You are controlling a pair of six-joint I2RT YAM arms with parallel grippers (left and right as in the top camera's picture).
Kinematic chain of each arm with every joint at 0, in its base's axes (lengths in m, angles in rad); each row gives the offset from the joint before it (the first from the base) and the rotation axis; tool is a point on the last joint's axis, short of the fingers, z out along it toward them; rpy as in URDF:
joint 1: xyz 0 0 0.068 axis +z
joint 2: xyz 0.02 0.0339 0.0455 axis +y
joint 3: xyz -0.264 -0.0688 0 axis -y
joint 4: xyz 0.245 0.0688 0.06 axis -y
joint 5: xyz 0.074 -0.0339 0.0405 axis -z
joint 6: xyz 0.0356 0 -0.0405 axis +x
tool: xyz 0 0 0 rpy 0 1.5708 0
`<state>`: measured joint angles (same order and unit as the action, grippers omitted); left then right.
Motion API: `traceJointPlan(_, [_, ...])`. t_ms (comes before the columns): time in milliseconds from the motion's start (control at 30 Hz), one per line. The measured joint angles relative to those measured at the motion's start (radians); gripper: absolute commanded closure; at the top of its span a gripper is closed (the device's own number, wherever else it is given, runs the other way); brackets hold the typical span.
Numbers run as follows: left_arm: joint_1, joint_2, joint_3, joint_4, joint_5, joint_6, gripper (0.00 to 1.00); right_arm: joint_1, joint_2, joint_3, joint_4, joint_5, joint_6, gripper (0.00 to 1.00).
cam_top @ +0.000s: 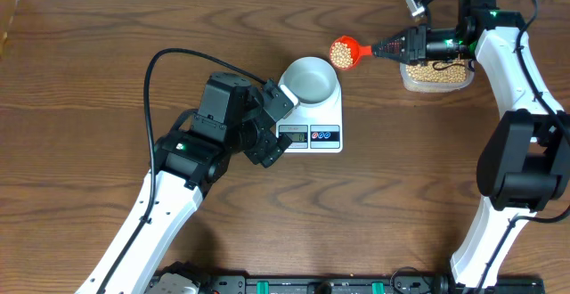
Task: Scoop item into bowl and weigh 50g on scale
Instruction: 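Carry the filled scoop leftward over the grey bowl on the scale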
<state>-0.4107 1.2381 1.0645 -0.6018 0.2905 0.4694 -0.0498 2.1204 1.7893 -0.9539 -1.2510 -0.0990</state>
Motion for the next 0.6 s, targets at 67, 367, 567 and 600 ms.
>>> traceJointPlan(67, [0.0, 0.0, 0.0, 0.0, 0.0, 0.0, 0.14, 0.002, 0.0, 0.0, 0.002, 0.0, 0.0, 0.99])
traceJointPlan(367, [0.0, 0.0, 0.0, 0.0, 0.0, 0.0, 0.14, 0.034, 0.0, 0.0, 0.003, 0.011, 0.0, 0.99])
traceJointPlan(567, [0.0, 0.0, 0.0, 0.0, 0.0, 0.0, 0.14, 0.087, 0.0, 0.0, 0.029, 0.077, 0.0, 0.99])
traceJointPlan(600, [0.0, 0.0, 0.0, 0.0, 0.0, 0.0, 0.14, 0.096, 0.0, 0.0, 0.038, 0.089, 0.0, 0.99])
